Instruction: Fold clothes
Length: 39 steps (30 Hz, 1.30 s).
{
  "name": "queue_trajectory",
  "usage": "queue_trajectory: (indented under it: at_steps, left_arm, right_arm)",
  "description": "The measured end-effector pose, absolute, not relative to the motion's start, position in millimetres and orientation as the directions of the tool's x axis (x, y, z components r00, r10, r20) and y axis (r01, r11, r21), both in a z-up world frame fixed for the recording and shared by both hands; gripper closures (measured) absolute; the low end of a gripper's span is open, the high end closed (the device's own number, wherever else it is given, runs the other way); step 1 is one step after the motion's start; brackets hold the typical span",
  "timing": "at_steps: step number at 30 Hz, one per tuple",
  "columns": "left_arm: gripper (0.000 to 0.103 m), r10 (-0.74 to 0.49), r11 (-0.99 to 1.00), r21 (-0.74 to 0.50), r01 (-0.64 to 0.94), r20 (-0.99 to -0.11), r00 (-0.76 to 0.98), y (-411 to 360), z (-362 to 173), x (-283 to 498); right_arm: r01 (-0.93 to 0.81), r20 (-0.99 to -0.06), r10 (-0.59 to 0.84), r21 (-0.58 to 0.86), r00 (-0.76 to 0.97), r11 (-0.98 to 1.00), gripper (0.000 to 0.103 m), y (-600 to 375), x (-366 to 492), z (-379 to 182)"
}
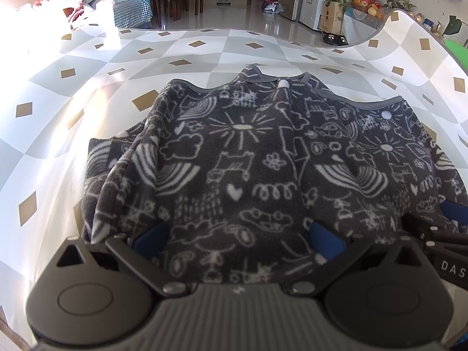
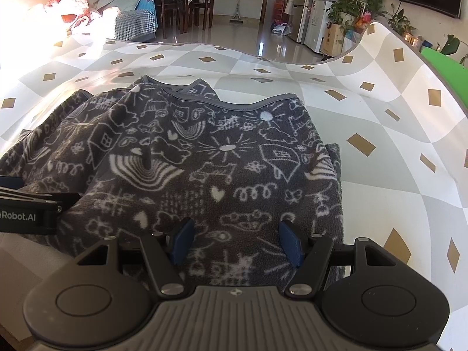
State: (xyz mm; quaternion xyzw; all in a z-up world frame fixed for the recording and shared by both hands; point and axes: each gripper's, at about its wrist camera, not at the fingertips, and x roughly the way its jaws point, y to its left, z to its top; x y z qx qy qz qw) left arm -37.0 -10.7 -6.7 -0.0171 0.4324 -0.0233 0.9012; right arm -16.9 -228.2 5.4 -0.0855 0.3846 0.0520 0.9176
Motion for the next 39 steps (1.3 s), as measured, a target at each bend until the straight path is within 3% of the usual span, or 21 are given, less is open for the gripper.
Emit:
queue_trajectory:
  at_steps: [20, 31, 39]
  left_arm:
    - [0.0, -0.054, 0.999, -0.045, 0.031, -0.76, 0.648, -9.5, -3.0, -41.4]
    - [0.0, 0.005, 0.999, -0.034, -0.041, -0.706, 0.708, -1.2, 20.2, -37.1]
    - [0.0, -0.007, 0.994, -0.075, -0.079, -0.769, 0.64, 4.7, 12.2, -11.7]
  right_arm:
    - [-0.135, -0.728, 0.025, -0.094, 0.685, 0.986, 0.039, -228.2, -17.6, 10.2]
    - [-0.097, -0.655, 0.089, 0.025, 0.75, 0.995, 0.04, -241.3, -17.8, 35.5]
    - [-0.073, -0.659, 0.078, 0.035, 0.748, 0.997, 0.04, -241.8, 2.5, 39.3]
